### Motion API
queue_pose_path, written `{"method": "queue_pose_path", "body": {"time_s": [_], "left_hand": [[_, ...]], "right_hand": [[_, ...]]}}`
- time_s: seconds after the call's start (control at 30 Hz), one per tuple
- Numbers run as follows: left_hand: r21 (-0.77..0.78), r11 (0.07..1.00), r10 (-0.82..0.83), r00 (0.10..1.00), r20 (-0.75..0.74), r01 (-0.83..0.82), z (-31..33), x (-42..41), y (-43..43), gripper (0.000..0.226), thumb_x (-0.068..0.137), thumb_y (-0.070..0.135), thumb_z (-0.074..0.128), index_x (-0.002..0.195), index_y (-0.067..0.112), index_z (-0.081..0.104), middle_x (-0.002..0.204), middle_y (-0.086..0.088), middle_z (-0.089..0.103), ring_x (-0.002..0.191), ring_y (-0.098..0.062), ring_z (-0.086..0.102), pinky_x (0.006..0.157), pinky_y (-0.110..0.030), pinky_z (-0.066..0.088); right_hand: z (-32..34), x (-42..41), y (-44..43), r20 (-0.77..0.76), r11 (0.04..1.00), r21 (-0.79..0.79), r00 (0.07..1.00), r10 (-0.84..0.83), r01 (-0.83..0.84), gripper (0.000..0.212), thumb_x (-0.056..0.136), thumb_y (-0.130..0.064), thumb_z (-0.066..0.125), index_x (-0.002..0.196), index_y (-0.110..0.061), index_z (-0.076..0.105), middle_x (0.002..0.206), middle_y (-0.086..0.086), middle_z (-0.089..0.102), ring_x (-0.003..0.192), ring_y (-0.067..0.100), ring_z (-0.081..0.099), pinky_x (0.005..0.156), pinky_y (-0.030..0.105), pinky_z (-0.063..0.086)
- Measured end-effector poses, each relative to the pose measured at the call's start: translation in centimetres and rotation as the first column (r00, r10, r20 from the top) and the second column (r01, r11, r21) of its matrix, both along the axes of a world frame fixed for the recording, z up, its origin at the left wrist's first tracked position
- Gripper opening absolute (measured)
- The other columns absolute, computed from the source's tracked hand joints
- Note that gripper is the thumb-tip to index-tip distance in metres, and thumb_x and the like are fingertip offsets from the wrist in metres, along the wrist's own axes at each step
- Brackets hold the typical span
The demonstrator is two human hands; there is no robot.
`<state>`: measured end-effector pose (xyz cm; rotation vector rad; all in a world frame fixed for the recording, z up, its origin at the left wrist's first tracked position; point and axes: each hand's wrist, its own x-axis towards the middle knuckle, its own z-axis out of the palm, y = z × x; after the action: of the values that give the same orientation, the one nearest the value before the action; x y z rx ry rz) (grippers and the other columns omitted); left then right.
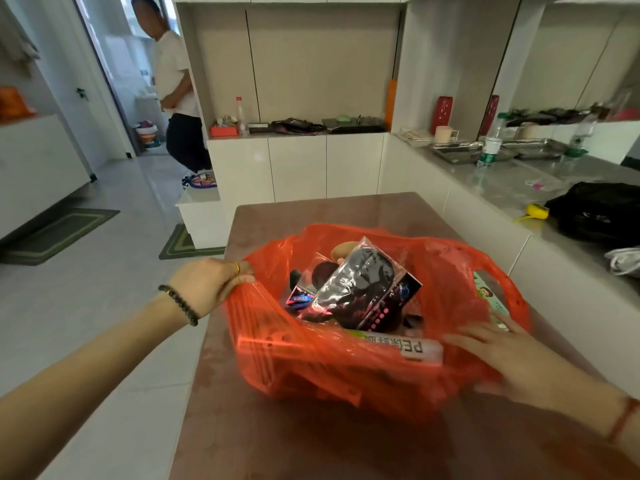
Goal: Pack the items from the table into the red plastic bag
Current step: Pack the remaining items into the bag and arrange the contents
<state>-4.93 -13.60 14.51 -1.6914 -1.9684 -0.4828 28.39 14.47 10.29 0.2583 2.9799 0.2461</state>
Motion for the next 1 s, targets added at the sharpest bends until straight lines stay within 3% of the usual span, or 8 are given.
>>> {"method": "queue_pose_path", "body": {"time_s": [0.07,0.13,0.23,0.33,0.73,0.9,0.97,1.0], "left_hand": [[-0.020,1.000,0.014,0.999,-0.042,-0.014,0.3,-0.5,0.5,0.063,0.088,0.062,0.013,0.068,0.023,0.058,0.050,-0.005,0.067,0.043,-0.021,0.064,0.037,-0.023,0.046],[-0.090,0.992,0.092,0.994,0.064,-0.086,0.5,-1.2,1.3,0.088,0.079,0.074,0.005,0.075,0.012,0.068,0.064,-0.013,0.072,0.057,-0.029,0.068,0.049,-0.034,0.053],[-0.194,0.954,0.244,0.967,0.069,-0.227,1.1,-2.5,2.7,0.108,0.067,0.082,-0.003,0.094,0.006,0.068,0.089,-0.018,0.072,0.083,-0.034,0.067,0.069,-0.038,0.051],[-0.227,0.894,0.413,0.908,0.078,-0.387,2.5,-3.0,4.9,0.058,0.090,0.048,0.034,0.104,-0.001,0.063,0.102,-0.026,0.066,0.097,-0.038,0.060,0.079,-0.041,0.047],[-0.191,0.842,0.527,0.844,0.096,-0.504,4.5,-6.4,10.0,0.038,0.092,0.031,0.045,0.108,0.002,0.063,0.106,-0.028,0.064,0.100,-0.043,0.057,0.085,-0.048,0.045],[-0.065,0.920,0.389,0.921,0.019,-0.387,3.2,-6.4,10.0,0.039,0.091,0.030,0.047,0.092,-0.005,0.066,0.086,-0.030,0.066,0.081,-0.044,0.061,0.072,-0.049,0.048],[0.003,0.945,0.326,0.945,0.001,-0.326,2.8,-6.3,9.8,0.039,0.091,0.030,0.049,0.088,-0.005,0.067,0.083,-0.030,0.066,0.078,-0.045,0.062,0.070,-0.050,0.048],[0.030,0.952,0.305,0.952,-0.002,-0.304,2.7,-6.2,9.7,0.042,0.090,0.033,0.048,0.087,-0.004,0.067,0.082,-0.029,0.066,0.076,-0.045,0.062,0.070,-0.050,0.048]], "right_hand": [[-0.3,0.8,1.8,-0.111,0.999,0.004,0.993,-0.044,0.045,0.043,0.045,-0.037,0.085,0.082,-0.038,0.064,0.076,-0.019,0.069,0.072,0.001,0.068,0.074,0.014,0.047],[1.3,0.0,3.2,-0.117,0.978,-0.136,0.978,-0.172,0.155,0.028,0.061,-0.014,0.077,0.081,-0.031,0.067,0.081,-0.008,0.073,0.078,0.015,0.070,0.070,0.024,0.050],[4.1,-3.4,5.9,-0.278,0.965,-0.134,0.927,-0.254,0.224,0.027,0.081,-0.009,0.057,0.103,-0.021,0.066,0.106,0.006,0.069,0.100,0.029,0.064,0.080,0.036,0.049],[6.6,-7.6,7.7,-0.362,0.980,-0.032,0.912,-0.194,0.196,0.032,0.080,-0.005,0.052,0.106,-0.019,0.065,0.109,0.009,0.069,0.102,0.031,0.062,0.080,0.040,0.050],[9.2,-14.8,13.3,-0.408,0.953,0.045,0.876,-0.256,0.299,0.029,0.083,-0.003,0.048,0.103,-0.012,0.067,0.106,0.019,0.067,0.098,0.038,0.060,0.080,0.041,0.048],[7.9,-12.5,14.6,-0.204,0.932,-0.298,0.939,-0.275,0.208,0.020,0.082,-0.011,0.065,0.100,-0.006,0.070,0.100,0.016,0.071,0.084,0.020,0.061,0.072,0.021,0.045],[7.9,-10.5,15.1,-0.095,0.726,-0.659,0.936,-0.339,0.196,0.029,0.075,-0.018,0.071,0.103,-0.013,0.068,0.100,0.006,0.071,0.079,0.004,0.064,0.067,0.003,0.045],[7.9,-9.5,15.4,-0.076,0.498,-0.857,0.922,-0.380,0.134,0.033,0.073,-0.022,0.068,0.105,-0.018,0.065,0.102,0.000,0.071,0.083,0.000,0.066,0.070,0.004,0.048]]}}
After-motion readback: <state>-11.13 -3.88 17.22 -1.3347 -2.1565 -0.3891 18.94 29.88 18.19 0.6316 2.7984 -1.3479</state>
